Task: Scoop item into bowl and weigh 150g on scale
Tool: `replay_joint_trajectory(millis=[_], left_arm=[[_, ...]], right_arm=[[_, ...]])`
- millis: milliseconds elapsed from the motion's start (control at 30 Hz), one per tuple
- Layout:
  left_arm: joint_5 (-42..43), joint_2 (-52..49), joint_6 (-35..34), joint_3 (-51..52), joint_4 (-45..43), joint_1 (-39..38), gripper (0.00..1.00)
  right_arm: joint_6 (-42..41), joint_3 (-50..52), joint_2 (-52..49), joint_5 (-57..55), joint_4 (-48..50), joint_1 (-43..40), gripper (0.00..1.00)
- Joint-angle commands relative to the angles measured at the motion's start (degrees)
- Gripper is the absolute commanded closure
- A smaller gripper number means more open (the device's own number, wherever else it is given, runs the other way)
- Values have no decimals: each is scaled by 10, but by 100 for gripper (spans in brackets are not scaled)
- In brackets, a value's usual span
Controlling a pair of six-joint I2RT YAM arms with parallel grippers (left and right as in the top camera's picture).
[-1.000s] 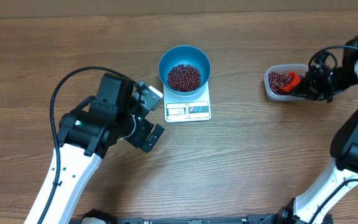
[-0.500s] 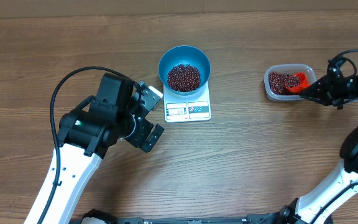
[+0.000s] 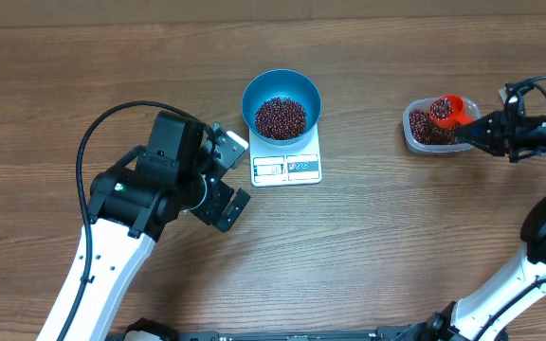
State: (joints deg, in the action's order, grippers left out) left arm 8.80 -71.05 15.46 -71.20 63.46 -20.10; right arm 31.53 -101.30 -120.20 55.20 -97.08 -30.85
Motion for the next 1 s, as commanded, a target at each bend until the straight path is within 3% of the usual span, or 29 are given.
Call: replay_joint_trajectory(millis=[0,200,867,967], left_arm=[[0,-1,13,-13,0,2,0],[0,-1,13,-13,0,2,0],[0,-1,13,-13,0,2,0],[0,-1,13,-13,0,2,0]], right_arm=[[17,-10,-1,89,-1,20,96],[17,-10,-1,154,0,57,96],[14,-10,-1,221,37,203,96],[-17,-10,-1,223,63,221,96]])
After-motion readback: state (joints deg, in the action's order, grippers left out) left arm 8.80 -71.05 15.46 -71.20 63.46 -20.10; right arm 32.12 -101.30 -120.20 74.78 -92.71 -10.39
